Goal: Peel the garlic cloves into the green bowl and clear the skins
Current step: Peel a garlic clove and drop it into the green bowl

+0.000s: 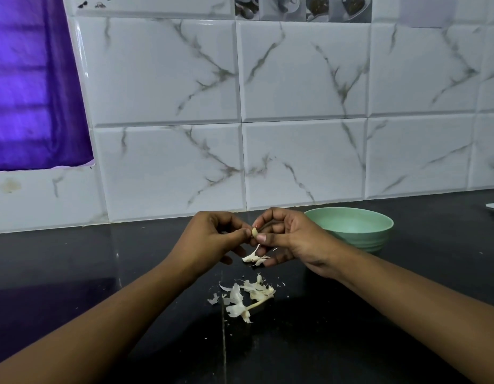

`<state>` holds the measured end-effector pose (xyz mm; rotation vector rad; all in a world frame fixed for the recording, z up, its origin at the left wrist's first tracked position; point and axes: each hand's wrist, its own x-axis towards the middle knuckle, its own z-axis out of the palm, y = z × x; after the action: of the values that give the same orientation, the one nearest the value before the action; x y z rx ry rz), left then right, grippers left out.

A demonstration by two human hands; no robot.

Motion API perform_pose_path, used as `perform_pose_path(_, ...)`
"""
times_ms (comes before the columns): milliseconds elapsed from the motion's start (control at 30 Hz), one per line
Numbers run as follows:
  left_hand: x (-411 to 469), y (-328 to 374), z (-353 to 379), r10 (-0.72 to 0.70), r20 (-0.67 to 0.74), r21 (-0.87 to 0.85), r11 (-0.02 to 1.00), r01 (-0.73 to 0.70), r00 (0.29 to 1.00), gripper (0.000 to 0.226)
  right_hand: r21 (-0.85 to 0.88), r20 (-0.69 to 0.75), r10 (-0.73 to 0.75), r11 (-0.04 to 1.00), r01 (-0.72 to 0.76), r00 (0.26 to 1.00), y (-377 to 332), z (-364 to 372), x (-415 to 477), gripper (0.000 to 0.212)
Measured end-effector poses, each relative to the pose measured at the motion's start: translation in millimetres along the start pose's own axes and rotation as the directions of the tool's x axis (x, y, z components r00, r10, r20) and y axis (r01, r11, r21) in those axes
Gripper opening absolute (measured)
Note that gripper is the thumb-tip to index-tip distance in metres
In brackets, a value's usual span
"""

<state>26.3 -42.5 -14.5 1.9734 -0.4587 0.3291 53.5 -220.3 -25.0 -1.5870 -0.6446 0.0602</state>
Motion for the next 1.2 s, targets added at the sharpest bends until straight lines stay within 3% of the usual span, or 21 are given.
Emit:
perform_pose_path(167, -1, 1, 1, -0.003, -0.014, -0.056, 0.998, 0.003, 1.000, 0.007, 0.033, -0.035, -0.013, 0.999, 0.014, 0.999, -2, -1, 0, 0.013)
perform_pose_path(367, 0, 0, 1, 0.023, -0.043, 0.010, 1.000, -0.023, 0.999, 0.009, -0.026, -0.061, -0.052, 0.998, 0.051, 0.997, -2, 2, 0, 0.013)
perform_pose_path(533, -1, -1, 6, 0.192, -0.106, 0.373, 0.917, -0.140, 0.976, 0.018, -0.008, -0.041, -0.045, 0.999, 0.045, 0.998, -1, 4, 0, 0.013)
perform_pose_path(867, 4, -8, 5, 0.189, 0.018, 0.378, 0.908, -0.181, 0.982, 0.015, 0.107, 0.063, 0.046, 0.993, -0.052, 0.997, 2, -1, 1, 0.015)
perform_pose_path(1200, 3, -11, 8, 0.221, 0.016, 0.381, 0.900, -0.211, 0.975, 0.014, 0.078, 0.094, 0.064, 0.994, -0.071, 0.994, 3, -2, 1, 0.015)
